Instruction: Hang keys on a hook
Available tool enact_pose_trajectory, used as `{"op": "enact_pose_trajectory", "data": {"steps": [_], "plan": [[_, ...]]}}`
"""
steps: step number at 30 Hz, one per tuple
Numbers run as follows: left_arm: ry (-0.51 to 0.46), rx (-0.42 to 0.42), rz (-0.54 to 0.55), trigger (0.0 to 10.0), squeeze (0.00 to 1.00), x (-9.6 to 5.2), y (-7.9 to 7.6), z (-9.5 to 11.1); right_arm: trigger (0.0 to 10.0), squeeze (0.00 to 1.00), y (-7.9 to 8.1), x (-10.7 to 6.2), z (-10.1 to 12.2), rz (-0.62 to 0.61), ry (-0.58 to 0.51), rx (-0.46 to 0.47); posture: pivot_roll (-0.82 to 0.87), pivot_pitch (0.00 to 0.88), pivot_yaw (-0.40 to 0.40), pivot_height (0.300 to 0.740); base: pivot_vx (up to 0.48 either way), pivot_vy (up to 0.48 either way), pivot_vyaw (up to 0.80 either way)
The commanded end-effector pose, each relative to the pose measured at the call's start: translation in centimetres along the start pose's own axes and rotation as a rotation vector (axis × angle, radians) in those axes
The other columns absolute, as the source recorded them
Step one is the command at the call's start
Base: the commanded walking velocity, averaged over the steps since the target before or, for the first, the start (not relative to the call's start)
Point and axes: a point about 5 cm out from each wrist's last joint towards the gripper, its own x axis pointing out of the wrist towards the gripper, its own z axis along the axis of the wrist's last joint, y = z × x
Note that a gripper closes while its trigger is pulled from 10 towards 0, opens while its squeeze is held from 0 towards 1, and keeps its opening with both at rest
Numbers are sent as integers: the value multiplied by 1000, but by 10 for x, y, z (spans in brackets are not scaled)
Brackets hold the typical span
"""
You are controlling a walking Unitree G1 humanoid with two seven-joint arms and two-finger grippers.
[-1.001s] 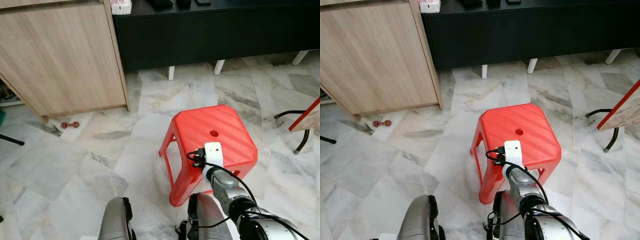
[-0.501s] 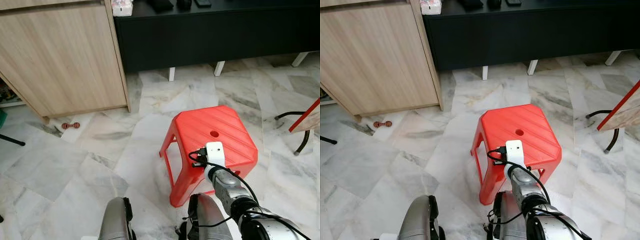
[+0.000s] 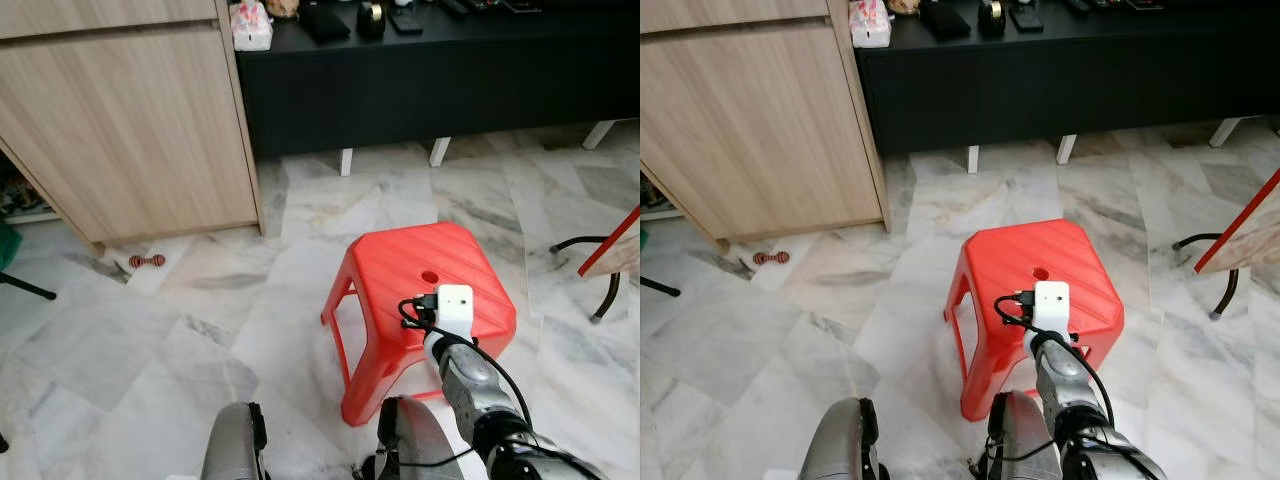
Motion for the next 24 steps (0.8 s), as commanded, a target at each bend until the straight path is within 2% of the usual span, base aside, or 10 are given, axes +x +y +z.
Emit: {"op": "enact_pose_trajectory", "data": {"steps": [1,6,8,10,11,15,21,24], "plan": [[-70,24,-70,10000,0,5,-16,23,10000,0,-7,-2,2,-29,-38,13,60,56,-49,576,0,0,0],[-72,28,-72,10000,0,6,-15,28,10000,0,-9,-7,8,-32,-110,13,44,25,-42,576,0,0,0],[-72,30,-76,10000,0,7,-15,31,10000,0,-9,-11,15,-30,-170,28,37,2,-36,576,0,0,0],[-72,31,-77,10000,0,7,-15,32,10000,0,-9,-12,16,-26,-176,19,32,0,-34,576,0,0,0],[-72,34,-78,10000,0,8,-15,33,10000,0,-7,-14,21,-9,-219,24,29,0,-33,576,0,0,0],[-72,37,-79,10000,0,8,-15,34,10000,0,-8,-15,22,-24,-225,12,28,0,-32,576,0,0,0],[-66,37,-79,10000,0,8,-15,34,10000,0,-12,-15,21,-70,-196,24,33,0,-33,600,0,0,0],[-50,34,-74,10000,0,8,-13,30,10000,0,-6,-14,23,-40,-201,24,31,0,-33,625,0,0,0]]}}
